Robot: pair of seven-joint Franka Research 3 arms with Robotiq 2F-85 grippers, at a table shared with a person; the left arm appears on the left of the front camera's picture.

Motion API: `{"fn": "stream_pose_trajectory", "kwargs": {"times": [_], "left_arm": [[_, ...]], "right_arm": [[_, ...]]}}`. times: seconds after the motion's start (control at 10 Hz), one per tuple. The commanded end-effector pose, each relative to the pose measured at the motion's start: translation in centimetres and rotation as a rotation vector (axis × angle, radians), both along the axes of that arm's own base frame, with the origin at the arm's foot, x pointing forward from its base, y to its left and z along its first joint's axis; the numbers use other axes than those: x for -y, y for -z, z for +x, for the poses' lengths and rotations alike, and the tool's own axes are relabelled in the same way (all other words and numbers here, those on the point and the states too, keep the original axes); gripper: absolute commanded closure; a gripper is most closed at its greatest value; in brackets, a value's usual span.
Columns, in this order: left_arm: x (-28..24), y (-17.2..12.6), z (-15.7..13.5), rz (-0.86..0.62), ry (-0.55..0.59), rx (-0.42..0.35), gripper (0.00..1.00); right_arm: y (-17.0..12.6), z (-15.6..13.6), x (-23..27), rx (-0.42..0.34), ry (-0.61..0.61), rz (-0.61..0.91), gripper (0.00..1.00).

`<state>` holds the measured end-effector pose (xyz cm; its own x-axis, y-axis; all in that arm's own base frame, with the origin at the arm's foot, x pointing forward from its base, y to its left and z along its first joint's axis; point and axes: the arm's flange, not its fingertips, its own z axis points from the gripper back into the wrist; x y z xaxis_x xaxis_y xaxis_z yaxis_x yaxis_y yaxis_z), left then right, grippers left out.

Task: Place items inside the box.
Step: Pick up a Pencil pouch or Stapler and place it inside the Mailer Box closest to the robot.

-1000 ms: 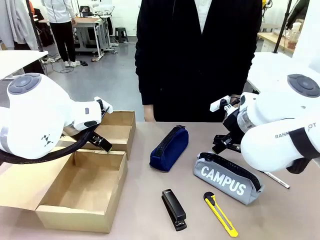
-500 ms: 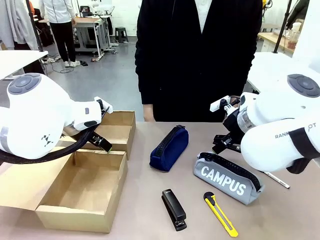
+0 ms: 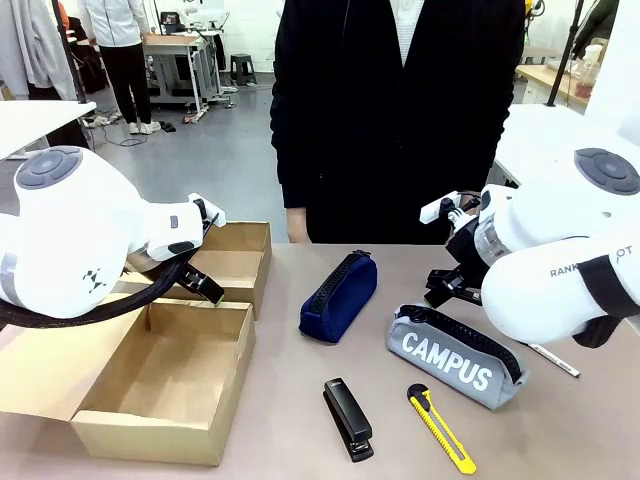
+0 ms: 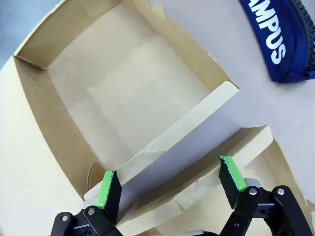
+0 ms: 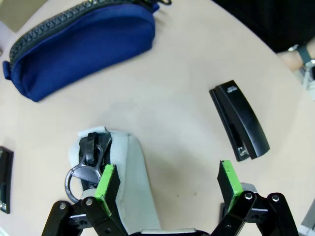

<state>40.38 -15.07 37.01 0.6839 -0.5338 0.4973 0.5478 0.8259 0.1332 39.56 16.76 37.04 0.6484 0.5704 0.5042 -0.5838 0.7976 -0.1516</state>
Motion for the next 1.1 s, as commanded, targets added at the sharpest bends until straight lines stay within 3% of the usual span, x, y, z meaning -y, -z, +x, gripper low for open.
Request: {"fn": "stream_pose_trajectory", "kwargs": {"times": [0.0, 0.1, 0.2, 0.3, 0.4, 0.5, 0.6, 0.7, 0.8, 0.9, 1.0], "left_arm": [[0.0, 0.0, 0.0, 0.0, 0.0, 0.0, 0.0], [0.0, 0.0, 0.0, 0.0, 0.0, 0.0, 0.0], [-0.1, -2.2, -1.5, -0.078, 0.113, -0.002, 0.0], [-0.5, -4.3, -2.8, -0.151, 0.128, 0.011, 0.0], [-1.8, -7.5, -5.1, -0.242, 0.16, 0.017, 0.0], [-4.0, -10.7, -7.4, -0.327, 0.149, -0.019, 0.0], [-6.6, -12.7, -9.0, -0.407, 0.123, -0.099, 0.0], [-10.2, -13.8, -10.7, -0.562, 0.154, -0.098, 0.0], [-16.0, -14.0, -12.3, -0.752, 0.184, -0.06, 0.0], [-21.7, -12.8, -13.5, -0.947, 0.109, -0.006, 0.0], [-26.8, -10.4, -14.6, -1.13, -0.034, 0.044, 0.0]], "right_arm": [[0.0, 0.0, 0.0, 0.0, 0.0, 0.001, 0.0], [0.0, 0.0, 0.0, 0.0, 0.0, 0.0, 0.0], [-2.2, -1.1, 0.5, -0.061, -0.012, 0.039, 0.0], [-4.5, -2.5, 1.3, -0.084, 0.035, 0.091, 0.0], [-7.8, -5.0, 2.8, -0.1, 0.17, 0.134, 0.0], [-11.4, -7.9, 5.5, -0.144, 0.255, 0.314, 0.0], [-13.7, -10.6, 8.8, -0.182, 0.248, 0.502, 0.0], [-14.5, -13.1, 12.9, -0.173, 0.272, 0.655, 0.0], [-13.9, -15.9, 19.2, -0.108, 0.331, 0.856, 0.0], [-12.1, -18.3, 25.6, -0.049, 0.431, 1.106, 0.0], [-9.6, -20.3, 30.7, -0.026, 0.523, 1.298, 0.0]]}}
